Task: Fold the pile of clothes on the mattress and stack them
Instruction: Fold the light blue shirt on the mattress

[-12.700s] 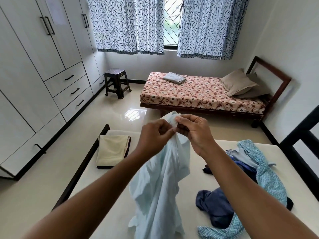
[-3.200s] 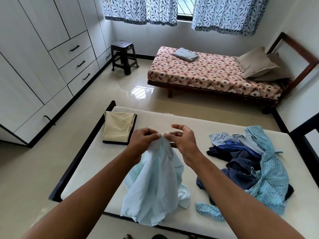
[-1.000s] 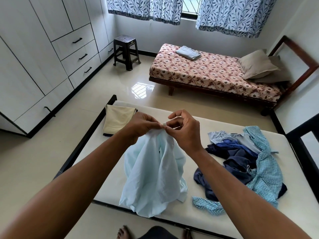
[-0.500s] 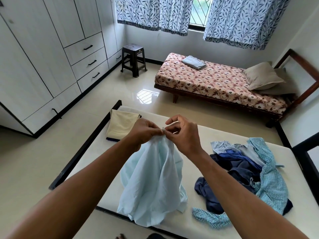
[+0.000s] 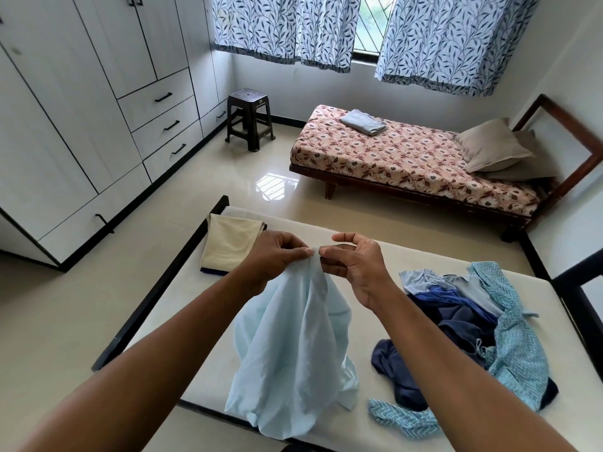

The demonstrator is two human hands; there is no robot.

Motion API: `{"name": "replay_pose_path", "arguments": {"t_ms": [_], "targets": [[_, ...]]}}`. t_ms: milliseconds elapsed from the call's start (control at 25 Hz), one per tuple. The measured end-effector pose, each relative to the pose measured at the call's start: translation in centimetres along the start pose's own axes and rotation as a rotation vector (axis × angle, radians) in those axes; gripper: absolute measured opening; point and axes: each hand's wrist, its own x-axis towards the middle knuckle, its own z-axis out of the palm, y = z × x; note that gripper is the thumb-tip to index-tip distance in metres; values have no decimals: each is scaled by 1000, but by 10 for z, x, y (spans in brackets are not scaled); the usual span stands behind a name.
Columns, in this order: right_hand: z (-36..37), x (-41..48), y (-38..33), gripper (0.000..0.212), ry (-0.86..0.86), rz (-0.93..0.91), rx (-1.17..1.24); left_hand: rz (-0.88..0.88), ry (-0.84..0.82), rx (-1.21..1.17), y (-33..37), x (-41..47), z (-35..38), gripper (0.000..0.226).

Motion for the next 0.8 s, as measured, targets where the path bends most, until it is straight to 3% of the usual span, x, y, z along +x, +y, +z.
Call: {"name": "replay_pose_path", "arguments": {"t_ms": [200,400,600,800], "targets": [[-8,3,4,53,-47,162,129,18,-76,119,2,3,-2,8],[-8,-1,3,53,-44,97,-18,-12,-1,127,-5,4,7,8],[2,-6,-6,41,77,-139,-464,-89,131,35,-12,1,26,12],[18,-14,7,31,130,-701,-1163,-183,126,-231,-18,-10,38,22]]}}
